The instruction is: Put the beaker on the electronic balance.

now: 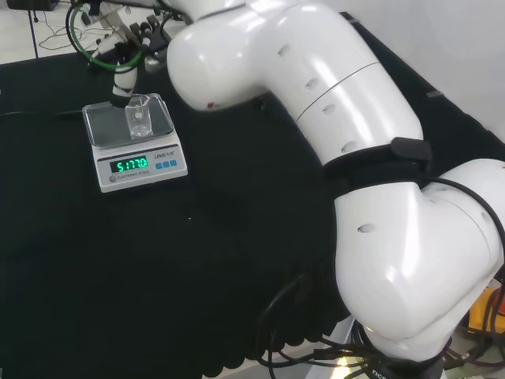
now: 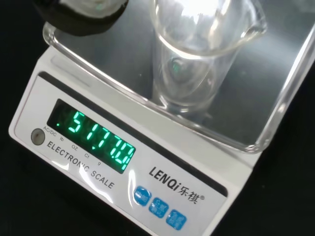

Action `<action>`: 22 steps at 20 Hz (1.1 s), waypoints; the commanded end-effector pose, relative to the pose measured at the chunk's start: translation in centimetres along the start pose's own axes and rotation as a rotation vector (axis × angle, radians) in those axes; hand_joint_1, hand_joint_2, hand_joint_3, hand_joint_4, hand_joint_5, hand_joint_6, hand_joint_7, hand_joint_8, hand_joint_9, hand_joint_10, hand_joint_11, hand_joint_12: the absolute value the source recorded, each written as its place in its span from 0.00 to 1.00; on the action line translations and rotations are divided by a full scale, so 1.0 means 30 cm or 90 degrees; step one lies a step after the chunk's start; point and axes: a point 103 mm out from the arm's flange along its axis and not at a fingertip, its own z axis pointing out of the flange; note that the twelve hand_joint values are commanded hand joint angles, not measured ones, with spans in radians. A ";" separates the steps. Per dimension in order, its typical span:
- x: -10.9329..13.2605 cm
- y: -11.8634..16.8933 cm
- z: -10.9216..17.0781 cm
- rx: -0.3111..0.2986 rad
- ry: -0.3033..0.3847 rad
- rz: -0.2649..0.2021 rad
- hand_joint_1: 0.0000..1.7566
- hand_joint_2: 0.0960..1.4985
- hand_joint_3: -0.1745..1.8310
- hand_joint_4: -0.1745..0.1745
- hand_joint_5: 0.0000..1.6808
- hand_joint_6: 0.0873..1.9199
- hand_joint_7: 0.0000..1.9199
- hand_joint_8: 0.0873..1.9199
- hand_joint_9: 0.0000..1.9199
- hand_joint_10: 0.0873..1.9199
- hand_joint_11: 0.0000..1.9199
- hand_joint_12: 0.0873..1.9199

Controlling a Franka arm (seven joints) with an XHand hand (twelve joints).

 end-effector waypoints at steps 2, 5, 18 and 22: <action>-0.060 -0.269 -0.163 -0.084 -0.055 0.088 0.45 0.50 0.03 0.50 0.19 0.00 0.14 0.25 0.05 0.25 0.00 0.37; -0.071 -0.337 -0.158 -0.103 -0.067 0.117 0.47 0.50 0.03 0.45 0.27 0.01 0.23 0.34 0.18 0.40 0.01 0.65; -0.123 -0.579 0.064 -0.129 -0.023 0.220 0.65 0.71 0.03 0.18 0.64 0.40 0.63 0.39 0.67 0.40 0.61 0.53; -0.177 -0.662 0.119 -0.118 0.025 0.245 0.66 0.72 0.04 0.16 0.65 0.41 0.64 0.38 0.67 0.40 0.62 0.52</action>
